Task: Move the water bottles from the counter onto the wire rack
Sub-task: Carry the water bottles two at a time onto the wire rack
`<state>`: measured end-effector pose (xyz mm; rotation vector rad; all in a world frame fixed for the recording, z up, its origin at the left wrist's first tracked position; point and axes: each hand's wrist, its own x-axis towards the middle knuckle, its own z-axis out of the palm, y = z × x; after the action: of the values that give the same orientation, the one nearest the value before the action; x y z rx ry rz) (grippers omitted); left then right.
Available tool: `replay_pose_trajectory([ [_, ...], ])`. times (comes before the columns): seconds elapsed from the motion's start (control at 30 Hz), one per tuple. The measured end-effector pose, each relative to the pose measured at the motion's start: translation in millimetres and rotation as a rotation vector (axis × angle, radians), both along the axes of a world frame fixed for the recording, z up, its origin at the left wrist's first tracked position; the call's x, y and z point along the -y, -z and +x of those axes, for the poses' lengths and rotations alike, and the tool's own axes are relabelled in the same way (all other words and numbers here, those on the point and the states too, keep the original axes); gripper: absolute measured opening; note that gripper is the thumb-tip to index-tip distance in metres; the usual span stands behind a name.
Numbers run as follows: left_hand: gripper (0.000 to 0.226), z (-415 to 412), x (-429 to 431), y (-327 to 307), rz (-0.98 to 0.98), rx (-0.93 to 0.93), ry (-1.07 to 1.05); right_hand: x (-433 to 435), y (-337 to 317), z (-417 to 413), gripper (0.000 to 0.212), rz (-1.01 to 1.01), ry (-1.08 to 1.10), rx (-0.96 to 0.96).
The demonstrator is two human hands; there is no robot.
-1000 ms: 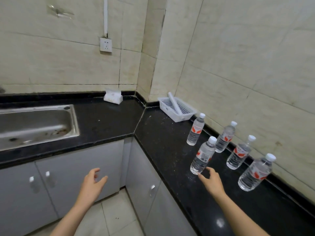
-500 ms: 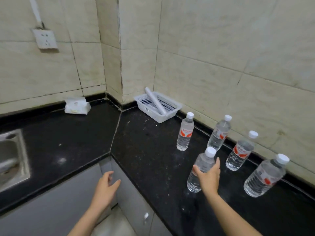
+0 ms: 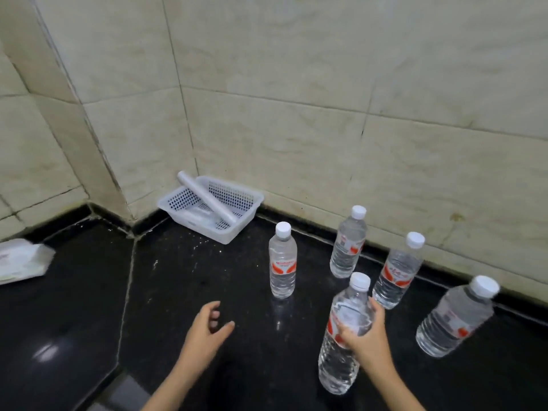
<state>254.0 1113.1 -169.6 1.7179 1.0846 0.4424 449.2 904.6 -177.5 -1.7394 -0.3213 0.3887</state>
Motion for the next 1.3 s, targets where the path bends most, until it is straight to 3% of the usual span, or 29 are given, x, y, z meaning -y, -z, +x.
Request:
replay_pose_trajectory([
  [0.2,0.095,95,-56,-7,-0.047,0.055,0.375,9,-10,-6,0.076,-0.025,-0.092,-0.084],
  [0.43,0.114,162,-86,-9,-0.074,0.157,0.758,6,-20,-22,0.071,-0.053,0.013,-0.124],
  [0.67,0.091,176,-78,6,-0.047,0.253,0.609,-3,-31,-55,0.064,-0.055,0.269,-0.141],
  [0.83,0.068,170,-91,5,-0.163,0.279,0.748,-5,-31,-79,0.069,-0.012,0.431,-0.118],
  [1.1,0.064,141,-83,7,-0.263,0.239,0.937,-18,-7,-101,0.068,0.019,0.682,-0.036],
  [1.3,0.059,123,-65,3,-0.346,0.211,0.988,-3,-15,-116,0.064,-0.065,0.665,0.000],
])
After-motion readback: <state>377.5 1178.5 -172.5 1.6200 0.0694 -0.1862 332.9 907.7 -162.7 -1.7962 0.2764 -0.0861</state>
